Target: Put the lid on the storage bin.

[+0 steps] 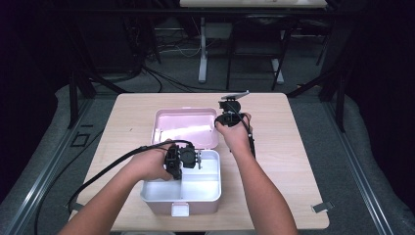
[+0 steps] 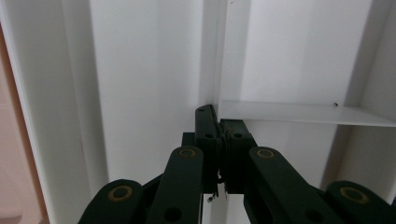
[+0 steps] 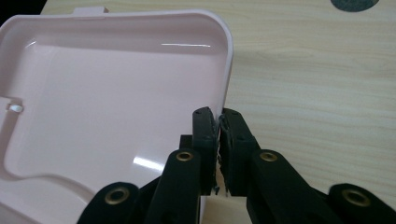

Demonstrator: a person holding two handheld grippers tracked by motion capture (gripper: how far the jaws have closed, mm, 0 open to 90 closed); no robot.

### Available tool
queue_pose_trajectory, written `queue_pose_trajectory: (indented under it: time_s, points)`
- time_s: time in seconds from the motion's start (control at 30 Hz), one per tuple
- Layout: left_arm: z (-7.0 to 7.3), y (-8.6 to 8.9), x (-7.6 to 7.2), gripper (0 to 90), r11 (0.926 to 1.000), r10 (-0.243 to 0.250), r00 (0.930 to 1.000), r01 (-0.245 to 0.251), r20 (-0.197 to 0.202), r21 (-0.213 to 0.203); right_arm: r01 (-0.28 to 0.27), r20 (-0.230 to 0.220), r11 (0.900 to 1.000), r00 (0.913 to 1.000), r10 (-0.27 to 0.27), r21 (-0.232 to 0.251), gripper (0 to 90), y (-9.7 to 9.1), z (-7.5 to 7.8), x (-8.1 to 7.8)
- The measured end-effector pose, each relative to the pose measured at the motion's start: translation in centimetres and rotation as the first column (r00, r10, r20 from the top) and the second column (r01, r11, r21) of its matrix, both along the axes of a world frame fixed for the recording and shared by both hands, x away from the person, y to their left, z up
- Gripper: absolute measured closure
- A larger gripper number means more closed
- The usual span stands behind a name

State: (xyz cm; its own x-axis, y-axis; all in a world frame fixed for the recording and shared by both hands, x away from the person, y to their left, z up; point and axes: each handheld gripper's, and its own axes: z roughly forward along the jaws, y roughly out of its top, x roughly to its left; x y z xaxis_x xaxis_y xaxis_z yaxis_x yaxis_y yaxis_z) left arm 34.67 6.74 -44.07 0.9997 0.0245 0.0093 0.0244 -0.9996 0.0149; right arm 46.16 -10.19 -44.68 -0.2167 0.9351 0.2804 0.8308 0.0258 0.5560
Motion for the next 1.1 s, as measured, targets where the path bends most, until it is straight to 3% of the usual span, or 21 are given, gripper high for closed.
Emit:
queue_pose_trajectory:
  time_s: [0.17,0.47,0.63,0.7,0.77,0.83,0.97,1.1]
  points:
    - [0.0,0.0,0.0,87.2,1.0000,-0.001,1.0000,0.001,0.000,0.000,0.000,0.025,0.9999,0.9997,0.001,-0.014,87.3,0.1,1.3,-0.6]
    - [0.0,0.0,-0.1,87.1,1.0000,0.002,1.0000,-0.002,0.005,-0.003,-0.014,0.122,0.9999,0.9925,0.014,-0.006,88.1,-0.1,3.4,-2.7]
    - [0.0,0.0,-0.1,87.1,1.0000,0.003,1.0000,-0.003,0.008,-0.004,-0.034,0.229,0.9990,0.9725,0.040,-0.028,88.1,-0.1,4.0,-4.8]
    - [0.0,0.0,-0.1,87.1,1.0000,0.003,1.0000,-0.003,0.009,-0.004,-0.041,0.263,0.9992,0.9639,0.041,-0.006,88.2,-0.3,4.0,-5.3]
    - [0.0,0.0,-0.2,87.0,1.0000,0.003,0.9999,-0.003,0.014,-0.002,-0.054,0.265,0.9985,0.9628,0.052,0.001,88.2,-0.5,4.2,-5.7]
    - [0.0,0.1,-0.3,87.0,1.0000,0.004,0.9998,-0.004,0.020,-0.001,-0.044,0.289,0.9990,0.9563,0.045,-0.010,88.2,-0.3,4.2,-6.0]
    - [0.0,0.3,-0.4,86.4,0.9998,0.005,0.9992,-0.004,0.040,-0.021,-0.041,0.288,0.9990,0.9568,0.044,-0.016,88.2,-0.4,4.4,-6.2]
    - [0.1,0.8,-0.4,81.9,0.9981,0.042,0.9980,-0.039,0.047,-0.047,-0.048,0.288,0.9988,0.9565,0.049,-0.010,88.2,-0.4,4.4,-6.3]
